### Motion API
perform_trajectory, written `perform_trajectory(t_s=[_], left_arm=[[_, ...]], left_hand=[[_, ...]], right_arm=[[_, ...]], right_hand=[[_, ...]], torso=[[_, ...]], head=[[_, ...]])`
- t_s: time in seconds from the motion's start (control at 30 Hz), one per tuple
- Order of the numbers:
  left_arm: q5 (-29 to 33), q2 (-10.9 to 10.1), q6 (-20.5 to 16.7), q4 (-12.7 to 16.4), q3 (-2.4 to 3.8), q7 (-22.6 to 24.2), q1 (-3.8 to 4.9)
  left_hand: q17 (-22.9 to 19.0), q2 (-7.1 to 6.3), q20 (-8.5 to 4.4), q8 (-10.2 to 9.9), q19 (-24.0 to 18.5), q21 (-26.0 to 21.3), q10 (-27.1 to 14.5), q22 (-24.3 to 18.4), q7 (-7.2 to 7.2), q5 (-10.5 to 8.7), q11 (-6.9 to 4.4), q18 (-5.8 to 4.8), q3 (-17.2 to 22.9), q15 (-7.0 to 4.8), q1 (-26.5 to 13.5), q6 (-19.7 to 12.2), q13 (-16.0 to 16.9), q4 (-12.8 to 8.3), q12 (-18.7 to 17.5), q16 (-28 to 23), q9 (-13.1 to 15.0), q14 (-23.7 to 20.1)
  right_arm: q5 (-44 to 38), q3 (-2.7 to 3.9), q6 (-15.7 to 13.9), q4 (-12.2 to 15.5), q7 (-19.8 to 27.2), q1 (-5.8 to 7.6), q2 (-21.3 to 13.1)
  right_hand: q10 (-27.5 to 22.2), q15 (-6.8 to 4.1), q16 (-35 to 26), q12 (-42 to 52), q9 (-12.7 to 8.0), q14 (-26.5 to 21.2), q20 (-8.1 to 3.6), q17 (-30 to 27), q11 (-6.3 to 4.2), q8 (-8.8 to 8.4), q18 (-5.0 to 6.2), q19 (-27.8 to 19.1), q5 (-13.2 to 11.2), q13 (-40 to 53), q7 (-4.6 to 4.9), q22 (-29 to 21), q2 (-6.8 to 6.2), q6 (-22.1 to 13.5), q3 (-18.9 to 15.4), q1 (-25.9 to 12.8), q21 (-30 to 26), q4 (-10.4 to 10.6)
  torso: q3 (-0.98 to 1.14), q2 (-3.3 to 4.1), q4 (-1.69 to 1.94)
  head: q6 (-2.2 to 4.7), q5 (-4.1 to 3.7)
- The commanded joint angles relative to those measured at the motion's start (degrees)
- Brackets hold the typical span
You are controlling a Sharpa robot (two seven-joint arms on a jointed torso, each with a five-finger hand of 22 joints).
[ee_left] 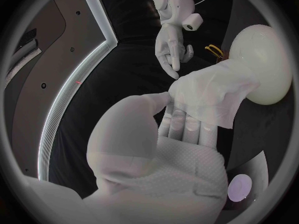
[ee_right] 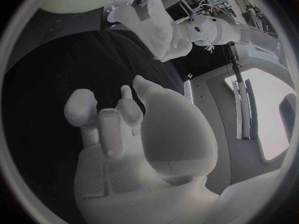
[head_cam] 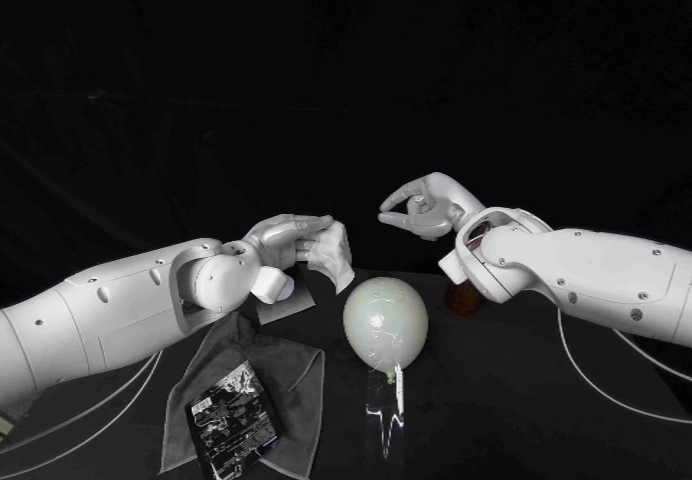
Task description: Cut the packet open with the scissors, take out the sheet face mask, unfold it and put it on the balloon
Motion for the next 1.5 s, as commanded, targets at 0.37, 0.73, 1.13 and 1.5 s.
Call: perform_trajectory(t_s=[0.37, 0.73, 1.13, 1.5], left_arm=[[-1.1, -0.3, -4.8, 1.8, -0.08, 0.5, 0.02], [-1.4, -0.5, -5.6, 2.5, -0.11, 0.8, 0.02], [-1.5, -0.5, -5.9, 2.7, -0.1, 1.1, 0.01], [-1.5, -0.5, -5.4, 2.9, -0.1, 0.9, 0.01]], left_hand=[[0.3, -0.28, 0.07, 0.4, 0.4, 0.1, 0.7, 0.1, -0.22, 0.21, -0.18, 0.76, 1.8, -0.03, -1.0, 0.6, 0.0, -1.5, -0.3, -0.3, 0.1, 0.5], [0.5, -0.47, -0.01, 0.5, 0.5, 0.3, 0.9, 0.2, -0.28, 0.21, -0.25, 0.77, 2.2, -0.11, -1.3, 0.8, 0.0, -1.9, -0.4, -0.4, 0.1, 0.7], [0.6, -0.58, -0.09, 0.7, 0.6, 0.4, 1.2, 0.3, -0.38, 0.21, -0.34, 0.77, 2.6, -0.19, -1.7, 1.0, 0.0, -2.3, -0.4, -0.3, 0.2, 1.0], [0.7, -0.63, -0.11, 0.8, 0.7, 0.5, 1.3, 0.3, -0.4, 0.21, -0.37, 0.76, 2.7, -0.22, -1.8, 1.0, 0.0, -2.4, -0.4, -0.3, 0.2, 1.0]], right_arm=[[-2.4, 0.05, -11.7, 4.4, 0.8, -1.17, 2.8], [-8.0, 0.07, -11.8, 3.9, -4.0, -2.11, 5.5], [-11.8, 0.07, -10.5, 3.3, -8.0, -2.76, 6.9], [-13.2, 0.08, -11.2, 2.5, -9.5, -2.93, 7.5]], right_hand=[[4.3, -0.37, 1.4, 6.4, -0.4, 3.6, -0.47, 6.7, -0.32, -0.9, -1.7, 3.4, 0.2, 7.7, -0.22, 8.7, 0.0, 1.7, -1.7, -2.5, 5.2, 2.0], [4.4, -0.4, 1.4, 6.7, -0.5, 3.7, -0.54, 6.8, -0.33, -1.2, -1.64, 3.3, 0.1, 8.1, -0.24, 8.6, -0.59, 1.8, -2.8, -3.4, 5.1, 2.7], [4.2, -0.36, 1.4, 6.6, -0.5, 3.6, -0.53, 6.6, -0.29, -1.32, -1.55, 3.0, 0.1, 8.1, -0.22, 8.5, -1.04, 1.8, -3.4, -3.8, 4.7, 2.9], [4.3, -0.43, 1.4, 6.7, -0.5, 3.7, -0.55, 6.9, -0.41, -1.21, -1.58, 3.1, 0.1, 8.3, -0.38, 8.5, -0.87, 2.2, -3.4, -3.2, 4.9, 2.7]], torso=[[-0.03, 0.0, 0.1], [-0.01, -0.03, 0.01], [0.02, -0.05, 0.04], [0.02, -0.01, 0.05]], head=[[0.11, -0.33], [-0.01, -0.25], [0.0, -0.3], [-0.01, -0.32]])
